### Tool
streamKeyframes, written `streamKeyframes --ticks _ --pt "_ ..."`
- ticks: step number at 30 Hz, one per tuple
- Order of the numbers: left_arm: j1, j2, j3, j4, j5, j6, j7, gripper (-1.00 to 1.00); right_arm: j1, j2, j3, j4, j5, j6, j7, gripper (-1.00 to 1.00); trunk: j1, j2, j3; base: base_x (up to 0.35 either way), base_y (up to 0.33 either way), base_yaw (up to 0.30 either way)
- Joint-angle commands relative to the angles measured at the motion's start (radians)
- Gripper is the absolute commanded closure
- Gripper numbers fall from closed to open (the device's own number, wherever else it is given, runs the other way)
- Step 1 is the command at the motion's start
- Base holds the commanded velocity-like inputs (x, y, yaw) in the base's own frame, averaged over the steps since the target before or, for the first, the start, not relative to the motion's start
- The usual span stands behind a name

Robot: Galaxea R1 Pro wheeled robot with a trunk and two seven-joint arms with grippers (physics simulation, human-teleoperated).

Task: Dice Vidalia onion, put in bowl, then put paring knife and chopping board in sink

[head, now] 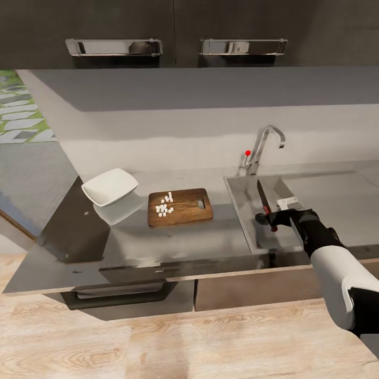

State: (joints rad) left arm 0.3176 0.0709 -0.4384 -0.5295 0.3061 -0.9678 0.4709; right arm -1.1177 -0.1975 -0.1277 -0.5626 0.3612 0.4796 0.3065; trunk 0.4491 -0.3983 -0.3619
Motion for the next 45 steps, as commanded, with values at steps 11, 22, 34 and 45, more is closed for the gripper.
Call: streamKeyframes --ticks 11,22,34,45 --pt "0.0 -0.008 -0.008 -0.001 0.005 -0.001 0.008 -1.0 -0.001 0.006 -0.004 0.019 0.008 0.005 0.008 1.0 0.001 -0.002 -0.001 0.2 -0.197 0.0" --pt "0.0 -0.008 -0.008 0.002 0.005 -0.002 0.008 -1.0 -0.001 0.016 -0.004 0.126 0.007 0.002 0.011 1.0 0.001 -0.002 -0.007 0.022 -0.021 0.0" --pt "0.0 -0.008 -0.007 0.002 0.005 -0.002 0.008 -1.0 -0.001 0.03 -0.004 0.157 0.007 0.001 0.005 1.0 0.001 -0.002 -0.024 0.0 0.0 0.0" --pt "0.0 -0.008 -0.007 0.002 0.005 -0.002 0.008 -1.0 -0.001 0.042 -0.004 0.159 0.009 0.002 0.003 1.0 0.001 -0.002 -0.042 0.0 0.0 0.0"
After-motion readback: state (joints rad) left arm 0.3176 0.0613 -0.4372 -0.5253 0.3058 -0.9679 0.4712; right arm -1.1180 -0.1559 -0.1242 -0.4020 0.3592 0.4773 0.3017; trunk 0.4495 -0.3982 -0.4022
